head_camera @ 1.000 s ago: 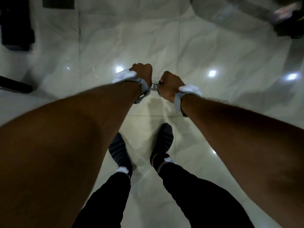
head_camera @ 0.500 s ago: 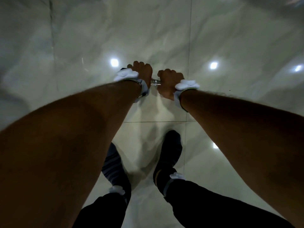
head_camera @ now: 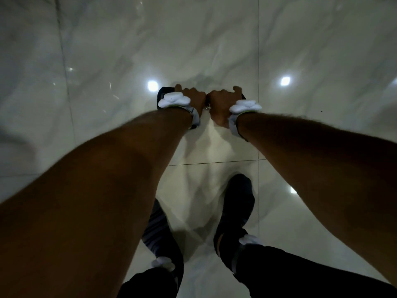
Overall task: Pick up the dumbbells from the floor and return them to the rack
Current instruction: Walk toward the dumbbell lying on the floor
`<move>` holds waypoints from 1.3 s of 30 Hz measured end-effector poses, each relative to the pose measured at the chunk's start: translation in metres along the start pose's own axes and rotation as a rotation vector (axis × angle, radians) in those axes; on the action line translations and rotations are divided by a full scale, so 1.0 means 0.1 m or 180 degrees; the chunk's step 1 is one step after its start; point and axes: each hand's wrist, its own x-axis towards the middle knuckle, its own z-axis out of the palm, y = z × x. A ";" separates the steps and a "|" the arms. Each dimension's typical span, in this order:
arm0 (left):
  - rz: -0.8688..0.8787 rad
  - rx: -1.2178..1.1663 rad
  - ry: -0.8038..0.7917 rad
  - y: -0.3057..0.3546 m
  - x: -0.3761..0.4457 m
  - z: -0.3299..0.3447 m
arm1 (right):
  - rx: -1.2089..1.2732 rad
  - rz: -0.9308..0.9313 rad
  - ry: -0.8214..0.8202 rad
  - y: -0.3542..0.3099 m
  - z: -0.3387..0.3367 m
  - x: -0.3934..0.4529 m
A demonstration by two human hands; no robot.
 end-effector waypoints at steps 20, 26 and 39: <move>0.0140 -0.0211 0.0054 0.28 -2.23 -2.34 | 0.0341 0.0167 -0.0186 -0.45 -2.46 -2.11; 0.0233 0.0377 0.0302 0.54 -3.63 -3.61 | 0.0648 0.0451 0.0106 -0.63 -3.41 -3.39; -0.0064 0.1069 0.1310 1.23 -5.92 -5.55 | 0.0417 0.0229 0.1253 -0.91 -5.45 -5.68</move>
